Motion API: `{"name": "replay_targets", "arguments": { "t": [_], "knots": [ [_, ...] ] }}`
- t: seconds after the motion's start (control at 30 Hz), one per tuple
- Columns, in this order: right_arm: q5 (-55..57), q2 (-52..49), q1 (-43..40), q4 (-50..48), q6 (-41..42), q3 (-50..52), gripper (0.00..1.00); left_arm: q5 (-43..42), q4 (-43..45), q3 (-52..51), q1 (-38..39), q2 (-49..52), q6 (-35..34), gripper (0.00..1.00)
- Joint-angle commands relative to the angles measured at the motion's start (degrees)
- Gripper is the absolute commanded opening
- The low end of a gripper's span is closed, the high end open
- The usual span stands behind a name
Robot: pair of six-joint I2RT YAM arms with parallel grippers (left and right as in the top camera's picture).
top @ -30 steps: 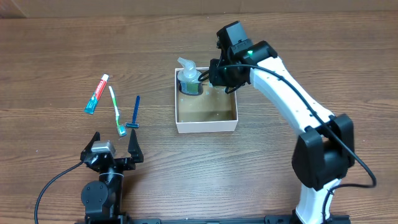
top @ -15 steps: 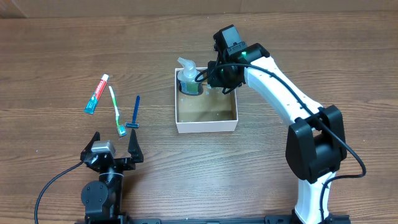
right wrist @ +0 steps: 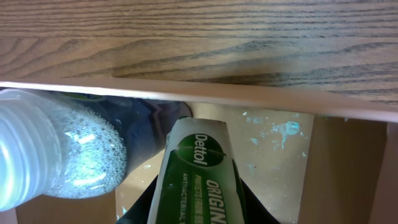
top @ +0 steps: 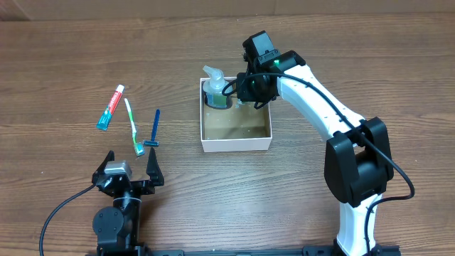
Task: Pack container
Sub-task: 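Carry the Dettol soap box with the right gripper into the box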
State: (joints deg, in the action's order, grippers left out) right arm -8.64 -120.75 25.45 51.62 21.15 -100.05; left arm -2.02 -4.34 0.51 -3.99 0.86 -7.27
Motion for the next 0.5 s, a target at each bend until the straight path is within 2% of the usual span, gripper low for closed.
{"name": "replay_targets", "arguments": {
  "t": [0.0,0.17,0.37,0.47],
  "knots": [
    [-0.02,0.26,0.0,-0.35,-0.42,-0.39,0.18,0.55,-0.07,-0.24,0.15,-0.59,0.9,1.0],
    [-0.02,0.26,0.0,-0.35,-0.42,-0.39,0.2,0.55,-0.07,-0.24,0.15,-0.59,0.87,1.0],
    [-0.02,0.26,0.0,-0.37,-0.68,-0.39,0.29,0.55,-0.07,-0.24,0.15,-0.59,0.9,1.0],
    [-0.02,0.26,0.0,-0.37,-0.72,-0.39,0.29,0.55,-0.07,-0.24,0.15,-0.59,0.9,1.0]
  ]
}}
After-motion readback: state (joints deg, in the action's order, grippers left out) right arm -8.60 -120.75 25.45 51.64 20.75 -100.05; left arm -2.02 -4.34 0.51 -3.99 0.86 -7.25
